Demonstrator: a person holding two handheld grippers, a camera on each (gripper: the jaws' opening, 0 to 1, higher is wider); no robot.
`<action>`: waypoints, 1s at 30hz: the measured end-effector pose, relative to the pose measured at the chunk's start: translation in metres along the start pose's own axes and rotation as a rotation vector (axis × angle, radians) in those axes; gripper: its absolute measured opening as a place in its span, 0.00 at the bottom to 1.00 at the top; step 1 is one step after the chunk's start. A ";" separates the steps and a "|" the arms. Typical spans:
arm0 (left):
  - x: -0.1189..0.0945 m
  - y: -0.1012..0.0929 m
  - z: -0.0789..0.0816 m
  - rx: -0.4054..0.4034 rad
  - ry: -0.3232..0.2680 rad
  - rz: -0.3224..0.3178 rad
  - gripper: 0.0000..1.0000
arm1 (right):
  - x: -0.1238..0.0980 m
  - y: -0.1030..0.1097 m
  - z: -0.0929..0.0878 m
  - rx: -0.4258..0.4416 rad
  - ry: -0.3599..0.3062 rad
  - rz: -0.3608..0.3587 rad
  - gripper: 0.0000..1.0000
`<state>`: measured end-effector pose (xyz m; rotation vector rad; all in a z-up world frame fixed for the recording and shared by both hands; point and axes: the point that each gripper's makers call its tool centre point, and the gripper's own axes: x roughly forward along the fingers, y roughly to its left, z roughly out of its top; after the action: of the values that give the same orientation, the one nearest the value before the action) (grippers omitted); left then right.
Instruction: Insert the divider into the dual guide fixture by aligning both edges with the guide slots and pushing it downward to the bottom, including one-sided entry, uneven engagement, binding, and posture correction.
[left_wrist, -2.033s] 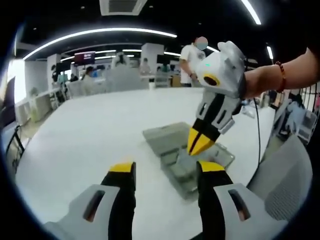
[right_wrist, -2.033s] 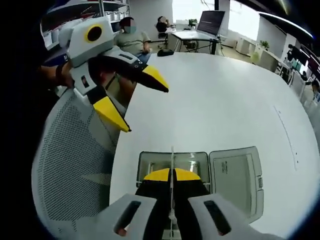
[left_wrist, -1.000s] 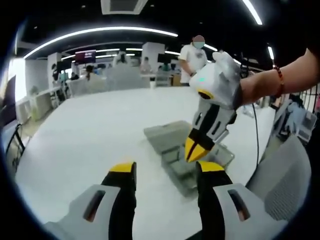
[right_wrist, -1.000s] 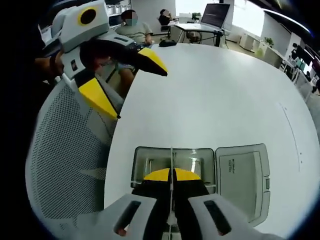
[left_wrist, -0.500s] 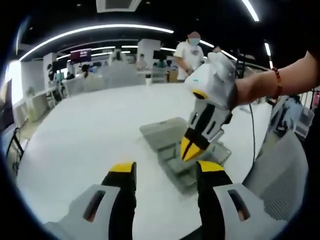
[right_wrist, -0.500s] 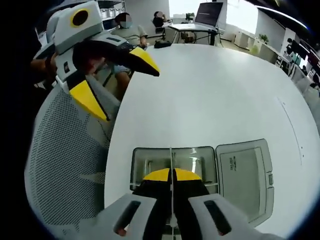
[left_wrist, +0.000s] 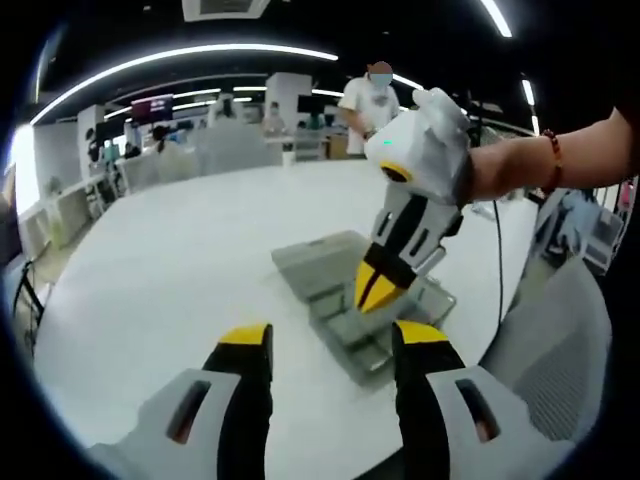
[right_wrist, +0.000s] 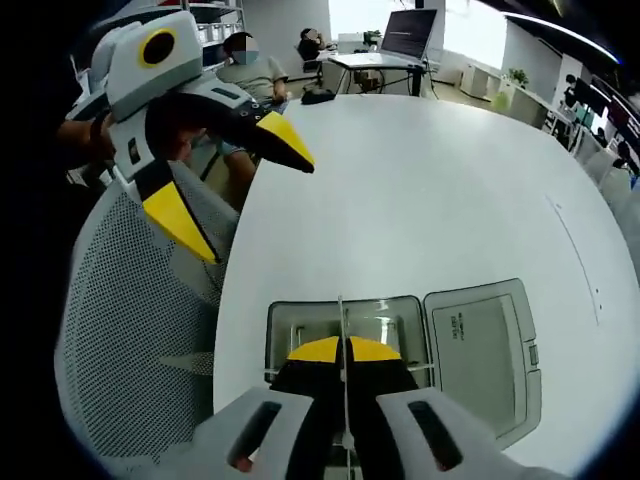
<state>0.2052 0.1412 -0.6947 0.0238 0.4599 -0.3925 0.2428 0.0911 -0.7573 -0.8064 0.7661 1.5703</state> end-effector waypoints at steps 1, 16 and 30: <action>0.000 -0.001 0.000 0.002 0.002 -0.001 0.47 | -0.001 0.000 0.000 0.006 0.000 -0.002 0.00; -0.002 -0.002 -0.002 -0.008 -0.001 -0.005 0.47 | -0.011 0.000 0.005 0.038 -0.026 -0.007 0.00; -0.003 -0.001 -0.003 -0.017 -0.004 -0.001 0.47 | -0.007 0.004 0.005 -0.031 -0.008 0.025 0.00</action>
<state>0.2011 0.1415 -0.6960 0.0065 0.4590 -0.3899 0.2394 0.0911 -0.7479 -0.8154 0.7507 1.6101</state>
